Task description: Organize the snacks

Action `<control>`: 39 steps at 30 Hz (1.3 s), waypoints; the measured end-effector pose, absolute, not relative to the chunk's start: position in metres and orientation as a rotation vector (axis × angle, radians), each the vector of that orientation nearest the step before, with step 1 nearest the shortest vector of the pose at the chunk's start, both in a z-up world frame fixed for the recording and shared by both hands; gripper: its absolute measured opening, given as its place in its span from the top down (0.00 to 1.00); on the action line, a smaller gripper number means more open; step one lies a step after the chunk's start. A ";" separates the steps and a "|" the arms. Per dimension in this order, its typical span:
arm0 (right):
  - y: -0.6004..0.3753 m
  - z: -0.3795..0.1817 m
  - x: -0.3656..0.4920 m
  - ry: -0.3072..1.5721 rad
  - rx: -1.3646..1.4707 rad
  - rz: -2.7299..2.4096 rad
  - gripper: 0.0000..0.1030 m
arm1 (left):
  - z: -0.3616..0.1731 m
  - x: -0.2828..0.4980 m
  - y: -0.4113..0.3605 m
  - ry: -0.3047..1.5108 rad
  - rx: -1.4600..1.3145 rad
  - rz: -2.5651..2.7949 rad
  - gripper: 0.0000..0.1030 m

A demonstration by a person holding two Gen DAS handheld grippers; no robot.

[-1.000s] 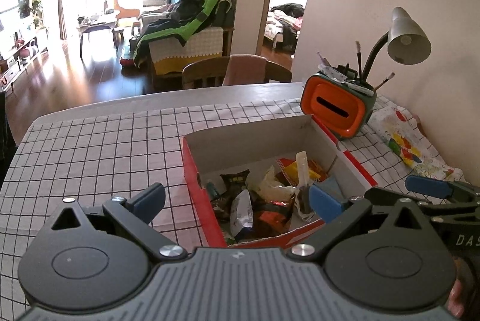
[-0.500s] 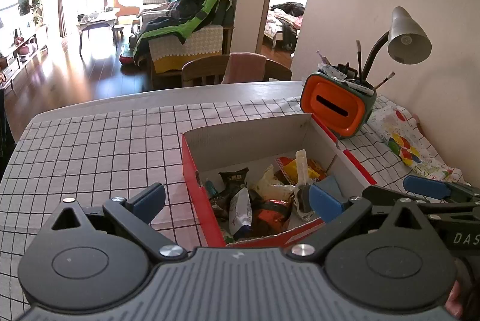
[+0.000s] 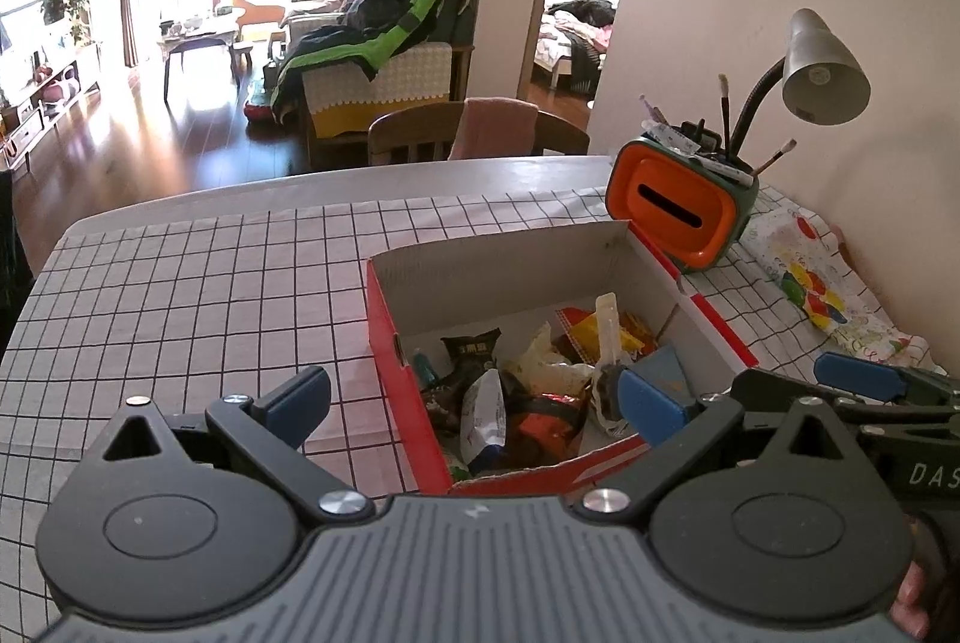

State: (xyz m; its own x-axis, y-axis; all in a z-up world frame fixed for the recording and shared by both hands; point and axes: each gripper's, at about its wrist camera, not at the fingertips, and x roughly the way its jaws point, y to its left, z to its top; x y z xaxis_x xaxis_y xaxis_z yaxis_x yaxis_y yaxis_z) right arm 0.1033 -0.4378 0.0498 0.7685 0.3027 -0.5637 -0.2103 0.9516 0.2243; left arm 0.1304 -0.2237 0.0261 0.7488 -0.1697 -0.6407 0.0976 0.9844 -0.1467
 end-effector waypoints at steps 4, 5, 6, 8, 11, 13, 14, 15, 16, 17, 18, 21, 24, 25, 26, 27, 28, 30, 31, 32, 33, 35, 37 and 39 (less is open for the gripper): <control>-0.438 0.050 0.103 0.632 0.149 0.283 0.00 | 0.026 0.130 -0.224 0.712 -0.113 -0.151 0.00; -0.438 0.050 0.103 0.631 0.146 0.284 0.00 | 0.026 0.130 -0.224 0.713 -0.113 -0.151 0.00; -0.438 0.050 0.102 0.630 0.145 0.284 0.00 | 0.026 0.130 -0.224 0.713 -0.113 -0.151 0.00; -0.438 0.050 0.102 0.630 0.145 0.284 0.00 | 0.026 0.130 -0.224 0.711 -0.111 -0.152 0.00; -0.438 0.050 0.102 0.631 0.146 0.281 0.00 | 0.026 0.130 -0.225 0.710 -0.109 -0.152 0.00; -0.438 0.050 0.101 0.631 0.146 0.278 0.00 | 0.026 0.130 -0.225 0.710 -0.107 -0.149 0.00; -0.438 0.050 0.101 0.630 0.146 0.277 0.00 | 0.026 0.130 -0.225 0.711 -0.107 -0.149 0.00; -0.438 0.050 0.101 0.631 0.147 0.276 0.00 | 0.026 0.130 -0.225 0.712 -0.107 -0.150 0.00; -0.438 0.050 0.101 0.632 0.148 0.275 0.00 | 0.026 0.130 -0.225 0.713 -0.106 -0.151 0.00; -0.438 0.051 0.101 0.633 0.148 0.274 0.00 | 0.026 0.130 -0.226 0.712 -0.104 -0.152 0.00; -0.437 0.051 0.101 0.633 0.148 0.273 0.00 | 0.026 0.130 -0.226 0.711 -0.103 -0.151 0.00; -0.437 0.050 0.101 0.635 0.146 0.275 0.00 | 0.026 0.129 -0.227 0.710 -0.103 -0.155 0.00; -0.438 0.050 0.101 0.637 0.142 0.277 0.00 | 0.025 0.129 -0.226 0.713 -0.107 -0.156 0.00; -0.438 0.050 0.101 0.637 0.142 0.277 0.00 | 0.025 0.129 -0.225 0.714 -0.110 -0.156 0.00; -0.438 0.050 0.101 0.637 0.143 0.277 0.00 | 0.025 0.128 -0.225 0.715 -0.112 -0.155 0.00; -0.438 0.050 0.101 0.638 0.144 0.276 0.00 | 0.025 0.128 -0.225 0.717 -0.113 -0.155 0.00; -0.437 0.050 0.101 0.640 0.144 0.276 0.00 | 0.025 0.129 -0.225 0.719 -0.114 -0.154 0.00; -0.438 0.050 0.102 0.642 0.145 0.275 0.00 | 0.025 0.129 -0.224 0.722 -0.116 -0.155 0.00; -0.438 0.050 0.102 0.642 0.145 0.276 0.00 | 0.025 0.129 -0.224 0.722 -0.116 -0.154 0.00; -0.438 0.050 0.102 0.642 0.145 0.276 0.00 | 0.025 0.129 -0.224 0.722 -0.116 -0.154 0.00; -0.438 0.050 0.102 0.642 0.145 0.276 0.00 | 0.025 0.129 -0.224 0.721 -0.116 -0.155 0.00; -0.438 0.050 0.103 0.643 0.145 0.275 0.00 | 0.024 0.129 -0.224 0.723 -0.116 -0.156 0.00; -0.439 0.049 0.103 0.647 0.146 0.275 0.00 | 0.025 0.129 -0.224 0.724 -0.115 -0.157 0.00; -0.439 0.048 0.103 0.650 0.148 0.273 0.00 | 0.025 0.129 -0.224 0.724 -0.116 -0.157 0.00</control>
State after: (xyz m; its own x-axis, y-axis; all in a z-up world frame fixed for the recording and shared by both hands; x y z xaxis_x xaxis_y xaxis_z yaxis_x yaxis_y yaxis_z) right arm 0.1031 -0.4391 0.0481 0.7619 0.2964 -0.5759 -0.2042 0.9537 0.2206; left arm 0.1290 -0.2239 0.0247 0.7382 -0.1826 -0.6494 0.1025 0.9818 -0.1596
